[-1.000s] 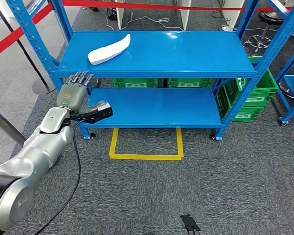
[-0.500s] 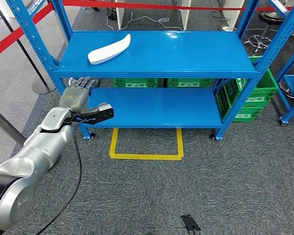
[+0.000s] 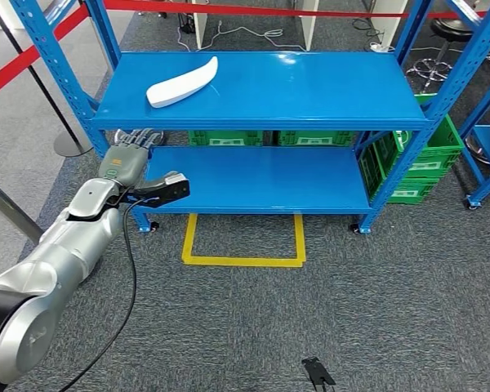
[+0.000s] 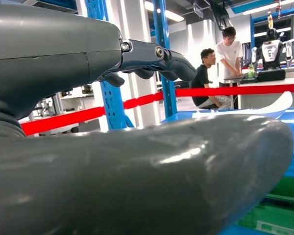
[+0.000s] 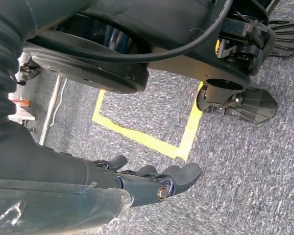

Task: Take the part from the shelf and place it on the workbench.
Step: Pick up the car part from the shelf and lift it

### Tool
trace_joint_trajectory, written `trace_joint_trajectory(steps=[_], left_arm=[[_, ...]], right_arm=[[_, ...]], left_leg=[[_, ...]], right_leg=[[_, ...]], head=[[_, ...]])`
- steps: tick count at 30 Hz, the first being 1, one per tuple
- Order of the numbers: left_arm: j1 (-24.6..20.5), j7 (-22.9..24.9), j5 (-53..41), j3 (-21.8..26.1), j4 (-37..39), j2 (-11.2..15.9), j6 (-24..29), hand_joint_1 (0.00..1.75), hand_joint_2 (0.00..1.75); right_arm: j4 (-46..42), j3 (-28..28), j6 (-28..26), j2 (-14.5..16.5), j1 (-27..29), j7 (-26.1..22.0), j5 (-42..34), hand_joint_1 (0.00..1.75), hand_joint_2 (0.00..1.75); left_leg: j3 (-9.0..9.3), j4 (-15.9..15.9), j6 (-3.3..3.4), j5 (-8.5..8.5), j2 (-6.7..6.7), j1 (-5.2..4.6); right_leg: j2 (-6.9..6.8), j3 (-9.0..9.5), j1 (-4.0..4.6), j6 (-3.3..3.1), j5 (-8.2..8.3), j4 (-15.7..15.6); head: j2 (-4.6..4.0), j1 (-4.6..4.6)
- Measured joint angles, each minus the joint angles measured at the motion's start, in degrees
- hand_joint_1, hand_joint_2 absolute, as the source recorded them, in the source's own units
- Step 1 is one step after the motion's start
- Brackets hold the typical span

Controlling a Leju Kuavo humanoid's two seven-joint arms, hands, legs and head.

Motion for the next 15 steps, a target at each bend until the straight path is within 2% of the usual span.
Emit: trace_joint_trajectory(steps=[5,8,10,11,12,14,15], left_arm=[[-0.2,0.3,0.0,0.0,0.0,0.0,-0.4,0.00,0.00],[-0.6,0.8,-0.1,-0.2,0.0,0.0,-0.4,0.00,0.00],[-0.9,1.0,-0.1,-0.2,-0.1,0.0,-0.3,0.00,0.00],[-1.1,1.1,-0.1,-0.2,-0.1,-0.1,-0.3,0.00,0.00],[-1.1,1.1,-0.1,-0.3,-0.1,-0.1,-0.3,0.00,0.00],[-1.1,1.1,-0.1,-0.4,-0.1,-0.2,-0.3,0.00,0.00],[-1.0,1.1,-0.1,-0.5,-0.1,-0.2,-0.3,0.00,0.00]], right_arm=[[0.0,-0.1,0.0,0.0,0.0,0.0,0.0,0.00,1.75],[0.0,-0.1,0.0,0.1,0.0,0.0,0.1,0.00,1.75],[0.0,-0.2,0.0,0.1,0.0,0.0,0.2,0.00,1.75],[0.0,-0.2,0.0,0.1,-0.1,-0.1,0.2,0.00,1.75],[0.0,-0.2,0.0,0.1,0.0,-0.1,0.2,0.00,1.75],[0.0,-0.2,0.0,0.1,0.1,-0.1,0.2,0.00,1.75],[0.0,-0.2,0.0,0.1,0.1,-0.1,0.3,0.00,1.75]], left_leg=[[-0.08,0.1,0.25,-0.07,-0.01,-0.42],[-0.08,-0.2,0.80,-0.05,-0.01,-0.69],[0.35,-0.9,1.33,0.16,0.05,-0.47],[0.62,-1.3,1.57,0.25,0.09,-0.32],[0.81,-1.5,1.74,0.26,0.12,-0.25],[0.93,-1.5,1.88,0.07,0.12,-0.29],[1.03,-1.5,1.84,-0.08,0.10,-0.30]], right_leg=[[0.00,-0.04,-0.43,0.28,0.09,-0.1],[0.00,0.01,-0.73,0.77,0.13,-0.4],[-0.08,-0.38,-0.73,1.07,-0.38,0.3],[-0.13,-1.32,-0.69,1.13,-1.28,2.2],[-0.18,-3.05,-0.68,1.13,-2.65,5.4],[-0.21,-7.77,-0.65,1.18,-5.40,13.5],[-0.22,-9.63,-0.66,1.24,-5.67,16.1]], head=[[0.00,-0.02],[0.00,-0.04],[0.00,0.01],[0.00,0.09],[0.00,0.13],[0.00,0.19],[0.00,0.19]])
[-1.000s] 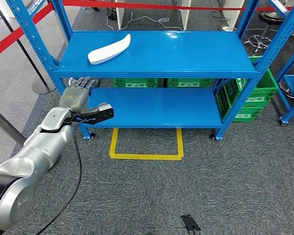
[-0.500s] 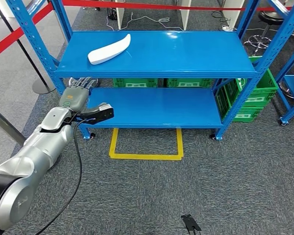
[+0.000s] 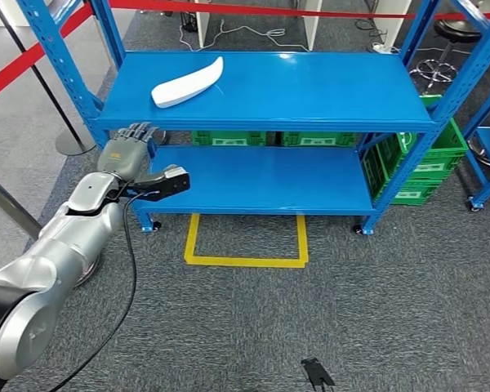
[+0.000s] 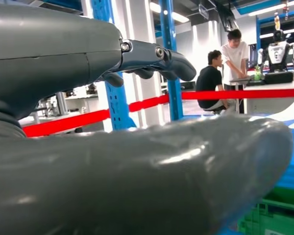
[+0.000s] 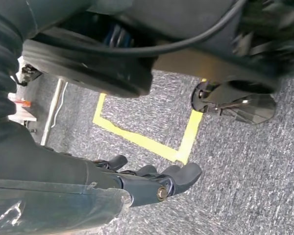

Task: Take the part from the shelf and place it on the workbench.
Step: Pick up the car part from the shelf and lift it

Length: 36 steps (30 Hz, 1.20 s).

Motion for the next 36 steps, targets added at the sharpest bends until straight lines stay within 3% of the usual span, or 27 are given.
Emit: trace_joint_trajectory(steps=[1,3,5,8,10,11,12,13,15,17,18,19,21,22,23,25,28,30,32,33,34,36], left_arm=[[0.1,0.0,0.0,-0.2,0.0,0.0,0.0,0.00,0.00],[0.2,0.0,0.0,-0.5,0.0,0.0,-0.1,0.00,0.00],[0.2,0.0,-0.1,-0.5,0.0,0.0,-0.1,0.00,0.00],[0.2,0.0,-0.1,-0.5,0.0,0.0,-0.1,0.00,0.00],[0.1,0.1,-0.1,-0.6,0.0,0.0,-0.1,0.00,0.00],[0.0,0.1,-0.1,-0.6,0.0,0.0,-0.1,0.00,0.00],[-0.1,0.2,-0.1,-0.7,0.0,0.0,-0.1,0.00,0.00],[-0.3,0.2,0.0,-0.8,0.0,-0.1,-0.1,0.00,0.00],[-0.4,0.2,0.1,-0.8,0.0,-0.1,-0.2,0.00,0.00],[-0.3,0.2,0.1,-0.9,0.0,-0.1,-0.2,0.00,0.00],[-0.2,0.2,0.1,-0.9,0.0,-0.1,-0.2,0.00,0.00],[-0.1,0.2,0.1,-0.9,0.0,-0.1,-0.2,0.00,0.00],[-0.1,0.2,0.1,-0.9,0.0,-0.1,-0.2,0.00,0.00],[-0.2,0.2,0.1,-0.9,0.0,-0.1,-0.2,0.00,0.00],[-0.4,0.2,0.1,-0.9,0.0,0.0,-0.2,0.00,0.00],[-0.5,0.2,0.1,-0.9,0.0,-0.1,-0.2,0.00,0.00],[-0.5,0.2,0.1,-0.9,0.0,-0.1,-0.2,0.00,0.00],[-0.5,0.2,0.2,-0.9,0.0,0.0,-0.2,0.00,0.00],[0.0,0.2,0.2,-1.0,0.0,-0.1,-0.3,0.00,0.00],[0.3,0.2,0.2,-1.0,0.0,-0.1,-0.3,0.00,0.00],[0.6,0.2,0.2,-1.0,0.0,-0.1,-0.3,0.00,0.00],[0.7,0.2,0.2,-1.0,0.0,-0.1,-0.3,0.00,0.00]], right_arm=[[0.0,0.0,0.0,0.0,0.0,0.0,0.0,0.00,1.75],[0.0,0.0,0.0,0.0,0.1,0.0,0.0,0.00,1.75],[0.0,0.0,0.0,0.0,0.0,0.0,0.0,0.00,1.75],[0.0,0.0,0.0,0.0,0.0,0.0,0.0,0.00,1.75],[0.0,0.0,0.0,0.1,0.0,0.0,0.1,0.00,1.75],[0.0,0.0,0.0,0.1,0.0,0.0,0.1,0.00,1.75],[0.1,0.0,0.0,0.2,0.0,0.0,0.2,0.00,1.75],[0.1,-0.1,0.0,0.2,0.0,0.0,0.3,0.00,1.75],[0.1,-0.1,0.0,0.2,-0.1,-0.1,0.4,0.00,1.75],[0.1,-0.1,0.0,0.2,0.0,-0.1,0.4,0.00,1.75],[0.1,-0.1,0.0,0.2,0.0,-0.1,0.4,0.00,1.75],[0.1,-0.1,0.0,0.2,0.1,-0.1,0.4,0.00,1.75],[0.1,-0.2,0.0,0.2,0.1,-0.1,0.4,0.00,1.75],[0.1,-0.2,0.0,0.2,0.0,-0.1,0.4,0.00,1.75],[0.1,-0.2,0.0,0.2,0.0,-0.1,0.4,0.00,1.75],[0.1,-0.2,0.0,0.2,-0.1,-0.1,0.4,0.00,1.75],[0.1,-0.2,0.0,0.2,-0.1,-0.1,0.4,0.00,1.75],[0.1,-0.3,0.0,0.2,-0.1,-0.1,0.4,0.00,1.75],[0.1,-0.3,0.0,0.2,0.0,-0.1,0.4,0.00,1.75],[0.1,-0.3,0.0,0.2,0.1,-0.1,0.4,0.00,1.75],[0.1,-0.3,0.0,0.2,0.2,-0.1,0.4,0.00,1.75],[0.1,-0.3,0.0,0.2,0.3,-0.1,0.4,0.00,1.75]], left_leg=[[0.20,0.0,-0.14,-0.20,-0.04,0.04],[0.73,0.2,-0.55,-0.69,-0.11,0.20],[1.00,0.2,-0.77,-0.95,-0.13,0.30],[1.04,0.3,-0.81,-1.00,-0.13,0.33],[1.17,0.6,-1.32,-1.55,-0.15,0.27],[1.12,0.9,-1.63,-1.83,-0.17,0.19],[0.90,1.6,-2.21,-2.39,-0.13,0.14],[0.10,3.0,-2.65,-3.07,-0.08,0.11],[-3.49,9.2,-3.49,-5.48,0.03,0.21],[-8.23,16.1,-3.66,-6.97,0.04,0.22],[-9.63,17.3,-3.60,-6.31,0.03,0.22],[-9.95,16.4,-3.45,-4.50,0.03,0.22],[-8.05,10.0,-2.97,0.84,0.06,0.20],[-6.65,6.5,-2.71,2.58,0.06,0.11],[-5.50,3.9,-2.47,3.19,0.07,0.03],[-4.38,1.7,-1.93,2.27,0.05,-0.13],[-3.28,1.0,-0.96,1.44,-0.01,0.07],[-2.53,0.9,-0.41,0.95,-0.09,0.06],[-1.86,0.9,-0.12,0.24,-0.16,-0.12],[-1.40,1.0,-0.10,-0.17,-0.20,-0.19],[-0.78,1.0,-0.12,-0.66,-0.22,-0.24],[0.80,1.0,-0.34,-1.84,-0.24,-0.26]], right_leg=[[-0.02,-0.83,-0.04,0.06,0.97,0.4],[-0.07,0.19,-0.19,0.18,4.84,-3.7],[-0.11,1.36,-0.28,0.26,7.02,-6.8],[-0.11,1.59,-0.30,0.28,7.36,-7.4],[-0.11,3.29,-0.37,0.57,8.38,-10.9],[-0.04,4.12,-0.40,0.38,8.63,-12.6],[0.08,4.93,-0.44,-0.25,8.55,-14.1],[0.21,5.22,-0.44,-1.11,8.11,-14.3],[0.36,5.63,-0.49,-2.64,7.30,-14.3],[0.36,6.21,-0.48,-2.92,6.70,-14.3],[0.38,6.60,-0.48,-2.92,6.36,-14.3],[0.41,7.09,-0.48,-2.86,6.00,-14.3],[0.47,8.14,-0.48,-2.57,5.20,-14.3],[0.54,8.51,-0.38,-2.28,4.79,-14.3],[0.57,8.71,-0.29,-1.96,4.46,-14.4],[0.57,9.10,-0.11,-1.22,4.27,-14.7],[0.21,9.13,-0.09,-0.46,3.30,-13.8],[0.01,5.83,0.02,-0.42,1.09,-7.9],[0.01,0.88,0.21,-0.52,-0.94,-0.6],[0.01,-0.83,0.31,-0.56,-0.86,1.1],[0.01,-1.57,0.38,-0.62,0.41,0.6],[-0.03,-0.28,0.42,-0.78,6.06,-5.9]], head=[[0.00,0.02],[0.00,-0.01],[0.00,-0.02],[0.00,-0.01],[0.00,0.08],[0.00,0.15],[0.00,0.01],[0.00,-0.18],[0.00,-0.70],[0.00,-0.79],[0.00,-0.81],[0.00,-0.84],[0.00,-0.85],[0.00,-0.86],[0.00,-0.87],[0.00,-0.89],[0.00,-0.82],[0.00,-0.72],[0.00,-0.65],[0.00,-0.65],[0.00,-0.65],[0.00,-0.64]])
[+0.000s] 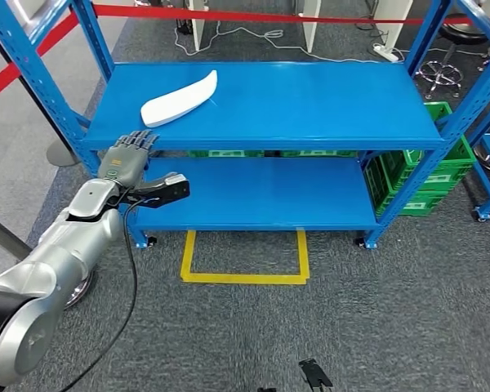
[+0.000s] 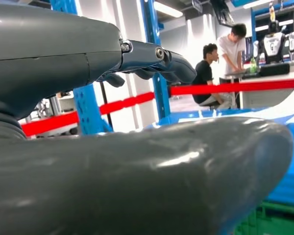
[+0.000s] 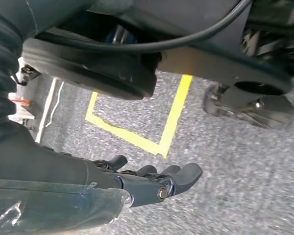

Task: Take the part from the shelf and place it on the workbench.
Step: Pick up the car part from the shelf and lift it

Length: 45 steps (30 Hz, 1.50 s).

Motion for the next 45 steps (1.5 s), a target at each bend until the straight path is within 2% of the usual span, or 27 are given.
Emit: trace_joint_trajectory(steps=[1,3,7,9,11,12,13,14,16,17,18,21,23,26,27,28,29,30,31,33,34,37,39,42,43,44,45], left_arm=[[-0.1,0.0,0.0,0.0,0.0,0.0,0.0,0.00,0.00],[-0.3,0.0,0.0,-0.1,0.0,-0.1,-0.2,0.00,0.00],[-0.6,0.0,-0.1,-0.1,0.0,0.0,-0.4,0.00,0.00],[-0.8,0.0,-0.1,-0.2,0.0,0.0,-0.5,0.00,0.00],[-0.6,0.0,-0.1,-0.2,0.1,0.0,-0.5,0.00,0.00],[-0.3,0.0,-0.1,-0.2,0.1,0.0,-0.6,0.00,0.00],[0.0,0.0,-0.1,-0.2,0.1,0.0,-0.6,0.00,0.00],[0.1,0.0,-0.1,-0.2,0.1,0.0,-0.6,0.00,0.00],[0.0,0.0,-0.1,-0.2,0.1,0.1,-0.7,0.00,0.00],[-0.2,0.0,-0.1,-0.3,0.1,0.1,-0.8,0.00,0.00],[-0.3,0.0,-0.1,-0.3,0.2,0.1,-0.9,0.00,0.00],[-0.4,0.0,-0.1,-0.4,0.2,0.1,-1.0,0.00,0.00],[-0.6,0.0,-0.1,-0.4,0.2,0.1,-1.0,0.00,0.00],[-0.1,0.0,-0.1,-0.6,0.2,0.2,-1.1,0.00,0.00],[0.3,0.0,-0.1,-0.7,0.2,0.2,-1.2,0.00,0.00],[0.7,-0.1,-0.1,-0.8,0.3,0.1,-1.2,0.00,0.00],[0.8,-0.1,-0.1,-0.8,0.3,0.1,-1.3,0.00,0.00],[0.8,-0.1,-0.1,-0.8,0.3,0.1,-1.3,0.00,0.00],[0.7,-0.1,-0.1,-0.9,0.3,0.1,-1.3,0.00,0.00],[0.3,-0.1,-0.1,-1.0,0.3,0.0,-1.4,0.00,0.00],[0.1,-0.1,-0.1,-1.0,0.3,0.0,-1.5,0.00,0.00],[-0.3,-0.1,-0.1,-1.1,0.3,0.0,-1.7,0.00,0.00],[-0.6,-0.1,-0.1,-1.1,0.2,-0.1,-1.7,0.00,0.00],[-0.2,-0.1,-0.1,-1.1,0.3,-0.2,-1.9,0.00,0.00],[0.1,-0.1,-0.1,-1.1,0.3,-0.2,-2.0,0.00,0.00],[0.3,-0.1,-0.1,-1.1,0.3,-0.2,-2.0,0.00,0.00],[0.3,-0.1,-0.1,-1.1,0.3,-0.2,-2.0,0.00,0.00]], right_arm=[[0.0,0.0,0.0,0.0,0.0,0.0,0.0,0.00,1.75],[0.0,-0.1,0.0,0.0,0.0,0.0,0.0,0.00,1.75],[0.0,-0.2,0.0,0.0,0.0,0.0,-0.1,0.00,1.75],[0.0,-0.2,0.0,0.0,-0.1,0.0,-0.1,0.00,1.75],[0.0,-0.2,0.0,0.0,-0.1,0.0,-0.1,0.00,1.75],[0.0,-0.2,0.0,0.0,0.1,0.0,-0.1,0.00,1.75],[0.0,-0.2,0.0,0.0,0.3,0.0,-0.1,0.00,1.75],[0.0,-0.2,0.0,0.0,0.4,0.0,-0.1,0.00,1.75],[0.0,-0.2,0.0,0.1,0.5,0.0,-0.1,0.00,1.75],[0.1,-0.2,0.0,0.1,0.5,0.0,-0.1,0.00,1.75],[0.1,-0.2,0.0,0.2,0.4,-0.1,-0.1,0.00,1.75],[0.0,-0.2,0.0,0.2,0.3,-0.1,-0.1,0.00,1.75],[0.0,-0.2,0.0,0.2,0.2,-0.2,-0.2,0.00,1.75],[0.0,-0.3,0.0,0.2,0.3,-0.2,-0.2,0.00,1.75],[0.0,-0.4,0.0,0.2,0.4,-0.2,-0.3,0.00,1.75],[0.0,-0.4,0.0,0.2,0.5,-0.2,-0.3,0.00,1.75],[0.0,-0.5,0.0,0.2,0.6,-0.2,-0.3,0.00,1.75],[0.0,-0.5,0.0,0.2,0.6,-0.2,-0.3,0.00,1.75],[0.1,-0.6,0.0,0.2,0.7,-0.2,-0.3,0.00,1.75],[0.1,-0.6,0.0,0.2,0.7,-0.2,-0.3,0.00,1.75],[0.2,-0.7,0.0,0.2,0.7,-0.1,-0.3,0.00,1.75],[0.2,-0.8,0.0,0.2,0.5,-0.1,-0.3,0.00,1.75],[0.2,-0.8,0.0,0.3,0.5,-0.2,-0.3,0.00,1.75],[0.2,-0.8,0.0,0.3,0.6,-0.2,-0.3,0.00,1.75],[0.2,-0.8,0.0,0.3,0.8,-0.2,-0.3,0.00,1.75],[0.2,-0.8,0.0,0.3,0.9,-0.2,-0.3,0.00,1.75],[0.2,-0.8,0.0,0.3,1.0,-0.2,-0.3,0.00,1.75]], left_leg=[[0.79,0.1,-0.20,-0.62,-0.01,-0.03],[1.49,0.2,-0.79,-1.57,-0.06,-0.11],[1.24,1.5,-1.91,-2.49,0.02,-0.12],[-1.88,6.6,-2.66,-3.89,0.17,0.03],[-7.00,13.7,-3.32,-6.16,0.23,0.24],[-9.04,15.7,-3.47,-6.51,0.25,0.32],[-10.10,15.8,-3.45,-5.70,0.26,0.36],[-10.14,13.9,-3.29,-3.60,0.26,0.37],[-8.46,6.5,-2.72,2.62,0.35,0.26],[-7.43,3.0,-2.37,4.45,0.41,0.13],[-6.72,0.9,-2.03,5.51,0.46,0.00],[-5.52,-0.6,-0.92,4.88,0.49,-0.05],[-4.53,-0.8,-0.24,4.36,0.40,0.13],[-3.19,-0.9,0.33,3.25,0.19,0.04],[-2.66,-0.9,0.37,2.77,0.12,-0.03],[-2.03,-0.9,0.37,2.25,0.05,-0.08],[-1.31,-0.9,0.33,1.71,0.00,-0.12],[-0.48,-0.9,0.26,1.11,-0.03,-0.14],[0.32,-0.9,0.12,0.48,-0.05,-0.17],[1.28,-0.7,-0.35,-0.67,-0.13,-0.32],[1.46,-0.6,-0.63,-1.06,-0.17,-0.40],[1.63,0.1,-1.45,-1.85,-0.10,-0.44],[-0.68,4.2,-2.18,-3.00,0.08,-0.31],[-8.21,14.6,-3.07,-6.28,0.21,0.05],[-9.90,15.9,-3.13,-6.39,0.23,0.11],[-10.59,15.2,-3.06,-5.31,0.25,0.14],[-10.30,12.7,-2.87,-3.02,0.26,0.12]], right_leg=[[-0.04,1.05,0.03,-0.11,2.38,-3.8],[-0.11,2.63,0.21,-0.69,4.31,-8.2],[0.03,3.73,0.04,-2.09,3.33,-8.8],[0.10,4.42,-0.22,-2.45,2.80,-9.0],[0.16,5.11,-0.33,-2.56,2.03,-9.0],[0.21,5.61,-0.38,-2.53,1.57,-9.0],[0.27,6.22,-0.41,-2.49,1.10,-9.0],[0.31,6.90,-0.43,-2.41,0.60,-9.0],[0.34,8.22,-0.44,-2.09,-0.40,-9.0],[0.37,8.64,-0.40,-1.82,-0.85,-9.0],[0.39,8.90,-0.35,-1.49,-1.23,-9.2],[0.32,9.77,-0.22,-0.43,-1.89,-9.7],[0.17,8.96,-0.16,-0.13,-2.68,-7.3],[0.10,2.57,0.10,-0.36,-6.11,3.4],[0.10,0.52,0.23,-0.43,-7.03,6.0],[0.10,-0.71,0.34,-0.47,-7.00,6.6],[0.09,-0.93,0.40,-0.50,-5.64,5.2],[0.08,-0.31,0.41,-0.51,-3.01,2.0],[0.06,0.64,0.39,-0.54,0.47,-2.1],[0.03,2.49,0.41,-0.87,4.44,-8.3],[0.03,2.89,0.46,-1.16,4.92,-9.6],[0.14,3.79,0.30,-2.14,4.12,-9.7],[0.20,4.61,-0.03,-2.61,3.65,-9.8],[0.27,5.71,-0.27,-2.70,2.48,-9.8],[0.31,6.26,-0.33,-2.61,1.98,-9.8],[0.35,6.91,-0.38,-2.51,1.48,-9.8],[0.38,7.61,-0.41,-2.40,0.96,-9.8]], head=[[0.00,-0.03],[0.00,-0.04],[0.00,-0.06],[0.00,-0.13],[0.00,-0.15],[0.00,-0.16],[0.00,-0.16],[0.00,-0.16],[0.00,-0.15],[0.00,-0.19],[0.00,-0.21],[0.00,-0.28],[0.00,-0.22],[0.00,-0.14],[0.00,-0.15],[0.00,-0.14],[0.00,-0.15],[0.00,-0.14],[0.00,-0.11],[0.00,-0.07],[0.00,-0.04],[0.00,-0.07],[0.00,-0.10],[0.00,-0.12],[0.00,-0.13],[0.00,-0.13],[0.00,-0.12]])
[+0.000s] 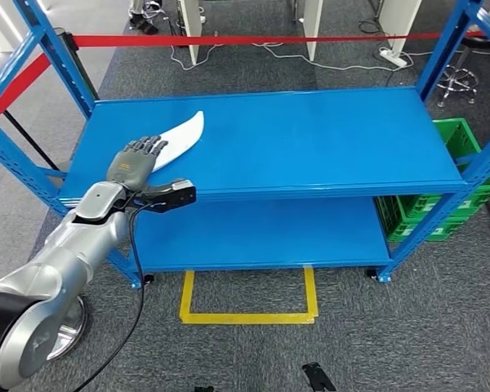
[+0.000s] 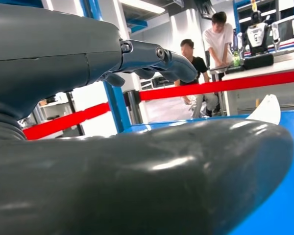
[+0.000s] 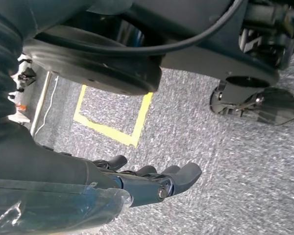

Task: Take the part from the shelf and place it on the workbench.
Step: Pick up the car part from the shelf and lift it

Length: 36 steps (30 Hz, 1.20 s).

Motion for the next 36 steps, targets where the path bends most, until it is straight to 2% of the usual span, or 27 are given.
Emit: trace_joint_trajectory(steps=[2,3,4,5,7,8,9,12,13,14,15,16,17,18,19,20,24,27,29,32,36], left_arm=[[-0.1,0.0,0.0,0.0,0.0,0.1,0.0,0.00,0.00],[-0.2,0.0,0.0,0.0,0.0,0.1,0.0,0.00,0.00],[-0.2,0.0,0.0,0.0,0.0,0.1,-0.1,0.00,0.00],[-0.2,0.0,0.0,0.0,0.0,0.1,-0.1,0.00,0.00],[-0.3,0.0,0.2,0.0,0.0,0.1,-0.2,0.00,0.87],[-0.4,0.0,0.3,0.0,0.0,0.1,-0.2,0.00,1.31],[-0.5,0.0,0.4,0.0,0.0,0.1,-0.2,0.00,1.75],[-0.1,-0.1,0.7,0.0,0.0,0.1,-0.7,0.00,1.75],[0.2,-0.1,0.7,0.0,0.0,0.1,-1.0,0.00,1.75],[0.5,0.0,0.8,0.0,0.0,0.1,-1.3,0.00,1.75],[0.7,0.0,0.9,0.0,0.0,0.2,-1.6,0.00,1.75],[0.7,0.1,1.0,0.0,0.0,0.2,-1.9,0.00,1.75],[0.6,0.3,1.1,0.0,0.0,0.2,-2.4,0.00,1.75],[0.5,0.4,1.1,0.0,0.0,0.2,-2.8,0.00,1.75],[0.4,0.5,1.1,0.0,0.0,0.2,-3.1,0.00,1.75],[0.4,0.6,1.1,0.0,0.0,0.3,-3.4,0.00,1.75],[0.4,0.7,1.0,0.0,0.1,0.4,-3.7,0.00,1.75],[0.3,0.8,1.0,0.0,0.1,0.4,-4.4,0.00,1.75],[0.3,1.0,1.1,0.0,0.1,0.4,-5.0,0.00,1.75],[0.3,1.2,1.2,0.0,0.2,0.5,-5.7,0.00,1.75],[0.3,1.3,1.5,0.0,0.3,0.8,-6.1,0.00,1.75]], right_arm=[[0.0,0.0,0.0,0.0,0.0,0.0,0.0,0.00,1.75],[0.0,0.0,0.0,0.0,0.0,0.0,0.0,0.00,1.75],[0.1,0.0,0.0,0.0,-0.1,0.0,0.0,0.00,1.75],[0.1,0.0,0.0,0.0,-0.1,0.0,0.0,0.00,1.75],[0.0,0.0,0.0,0.0,-0.3,0.0,0.1,0.00,1.75],[0.0,0.0,0.0,0.0,-0.4,0.0,0.1,0.00,1.75],[0.1,0.0,0.0,0.0,-0.5,0.0,0.2,0.00,1.75],[0.1,-0.1,0.0,0.0,-0.5,0.0,0.3,0.00,1.75],[0.1,-0.1,0.0,0.0,-0.4,0.0,0.3,0.00,1.75],[0.1,-0.1,0.0,0.0,-0.4,0.0,0.3,0.00,1.75],[0.1,-0.1,0.0,0.0,-0.3,0.1,0.4,0.00,1.75],[0.1,-0.2,0.0,0.0,-0.4,0.1,0.4,0.00,1.75],[0.1,-0.2,0.0,0.0,-0.4,0.1,0.4,0.00,1.75],[0.1,-0.2,0.0,0.0,-0.5,0.1,0.4,0.00,1.75],[0.1,-0.2,0.0,0.0,-0.5,0.1,0.5,0.00,1.75],[0.1,-0.2,0.0,0.0,-0.5,0.2,0.5,0.00,1.75],[0.1,-0.2,-0.1,0.0,-0.4,0.3,0.5,0.00,1.75],[0.1,-0.2,-0.1,0.0,-0.5,0.3,0.5,0.00,1.75],[0.1,-0.2,0.0,0.0,-0.5,0.3,0.5,0.00,1.75],[0.1,-0.2,0.0,0.0,-0.6,0.3,0.6,0.00,1.75],[0.1,-0.2,0.0,0.0,-0.6,0.3,0.7,0.00,1.75]], left_leg=[[1.89,-7.8,0.53,6.16,0.12,-0.11],[2.77,-10.9,0.84,8.21,0.17,-0.18],[3.33,-13.0,1.18,9.35,0.19,-0.23],[3.60,-13.9,1.55,9.38,0.17,-0.26],[4.31,-13.8,2.38,9.15,0.10,-0.15],[4.70,-13.8,2.77,9.00,0.09,-0.10],[5.09,-13.8,3.11,8.86,0.06,-0.07],[5.92,-13.8,3.62,7.99,-0.11,-0.20],[6.29,-13.8,3.65,7.62,-0.17,-0.25],[6.74,-13.8,3.62,7.23,-0.21,-0.29],[7.25,-13.7,3.55,6.80,-0.25,-0.32],[7.75,-13.6,3.43,6.37,-0.28,-0.33],[8.18,-13.5,3.24,5.99,-0.30,-0.38],[8.37,-13.4,3.04,5.71,-0.34,-0.44],[8.42,-13.4,2.81,5.55,-0.36,-0.49],[8.35,-13.2,2.75,5.45,-0.38,-0.58],[8.02,-13.3,3.51,5.65,-0.32,-0.67],[8.21,-13.7,3.46,5.67,-0.26,-0.64],[8.27,-13.9,3.04,5.71,-0.24,-0.57],[8.28,-14.0,1.99,5.71,-0.25,-0.38],[8.27,-14.1,1.70,5.79,-0.25,-0.32]], right_leg=[[0.05,1.25,0.05,0.37,-1.07,0.0],[0.09,1.69,0.15,0.67,-1.61,0.0],[0.13,2.12,0.26,1.04,-2.02,0.0],[0.14,2.53,0.36,1.41,-2.30,0.0],[0.00,3.22,0.38,2.05,-2.92,0.0],[-0.15,2.86,0.38,2.27,-3.53,1.1],[-0.28,1.76,0.37,2.43,-4.53,3.3],[-0.40,-4.68,0.45,2.53,-8.51,13.9],[-0.40,-6.29,0.50,2.49,-8.80,15.6],[-0.40,-6.96,0.55,2.42,-7.74,15.1],[-0.40,-6.65,0.59,2.30,-5.36,12.6],[-0.41,-5.63,0.63,2.12,-2.10,8.7],[-0.40,-4.51,0.69,1.94,0.42,4.8],[-0.38,-3.47,0.77,1.71,1.91,1.8],[-0.36,-2.91,0.84,1.45,2.65,0.1],[-0.33,-2.71,0.88,1.41,2.62,-0.4],[-0.07,-2.82,0.84,1.49,3.17,-0.6],[0.09,-2.87,0.94,1.08,3.06,-0.6],[0.09,-2.89,1.02,0.87,3.03,-0.6],[0.03,-2.90,1.18,0.64,3.07,-0.6],[0.01,-2.89,1.18,0.49,3.23,-0.6]], head=[[0.00,-0.03],[0.00,-0.02],[0.00,-0.06],[0.00,-0.05],[0.00,-0.06],[0.01,0.05],[0.01,0.13],[0.00,0.42],[0.00,0.46],[0.00,0.51],[0.00,0.52],[0.00,0.52],[0.00,0.51],[0.00,0.51],[0.00,0.49],[0.00,0.47],[0.00,0.43],[0.00,0.43],[0.00,0.42],[0.00,0.45],[0.00,0.46]])
